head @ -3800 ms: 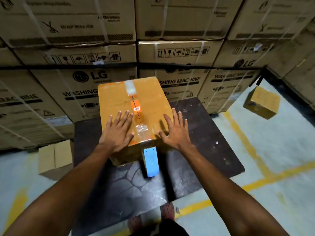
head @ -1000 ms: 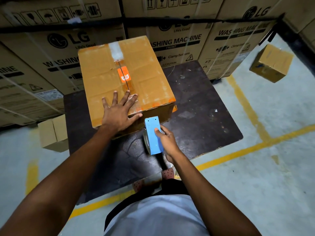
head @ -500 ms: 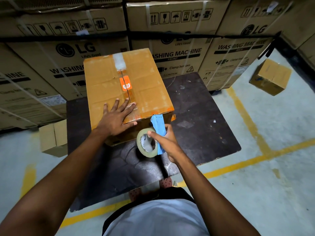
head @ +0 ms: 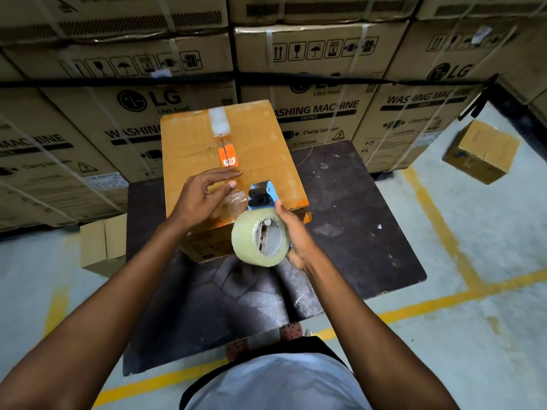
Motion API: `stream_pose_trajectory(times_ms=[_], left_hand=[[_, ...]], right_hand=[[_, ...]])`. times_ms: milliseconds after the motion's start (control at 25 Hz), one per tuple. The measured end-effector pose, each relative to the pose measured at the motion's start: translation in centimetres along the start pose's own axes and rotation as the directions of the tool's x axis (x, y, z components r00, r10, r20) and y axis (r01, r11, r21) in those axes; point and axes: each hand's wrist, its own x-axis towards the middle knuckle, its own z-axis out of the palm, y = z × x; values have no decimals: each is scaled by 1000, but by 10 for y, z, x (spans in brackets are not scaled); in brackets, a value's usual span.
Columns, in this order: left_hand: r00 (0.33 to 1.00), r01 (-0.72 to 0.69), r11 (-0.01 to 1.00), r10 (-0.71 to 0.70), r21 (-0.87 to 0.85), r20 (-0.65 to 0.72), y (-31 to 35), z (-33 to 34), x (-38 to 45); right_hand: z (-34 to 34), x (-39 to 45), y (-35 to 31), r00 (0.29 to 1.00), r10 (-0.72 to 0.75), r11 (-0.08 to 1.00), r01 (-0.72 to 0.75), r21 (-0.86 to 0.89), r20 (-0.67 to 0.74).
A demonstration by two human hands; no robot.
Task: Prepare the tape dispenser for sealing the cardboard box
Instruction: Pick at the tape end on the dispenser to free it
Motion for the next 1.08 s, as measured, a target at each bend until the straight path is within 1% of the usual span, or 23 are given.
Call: stream_pose_trajectory(times_ms=[120,200,400,480,560,720,840,960,1080], left_hand=[[999,-33,998,31,-62,-24,15,-4,2],[999,-41,998,39,-44,-34,15,-7,0],[991,-75,996,80,52,-111,15,-15,-4],[990,-61,997,65,40,-122,17,-21,-4],[992,-33,999,32,-6,-119,20,-29,-2],[999,20,986,-28,-165,-46,30,-34,2],[996,46,954,-66,-297,-59,35,-33,4],[991,67,930,-103,-361,-82,36,-27,8],[979,113,871,-179,-477,-94,38,-21,10]], right_hand=[[13,8,-7,1000,14,1000,-14,-7,24],[22,12,-11,999,27,1000,-28,7,39],[35,24,-8,997,8,1000,-9,16,81],[36,29,-4,994,5,1000,-7,21,110],[37,32,-1,990,7,999,-12,37,141],[41,35,-2,985,11,998,-20,52,172],[43,36,-5,983,12,999,-21,45,184],[42,37,-5,981,41,998,-51,45,189],[40,40,-5,980,60,997,-68,38,188]])
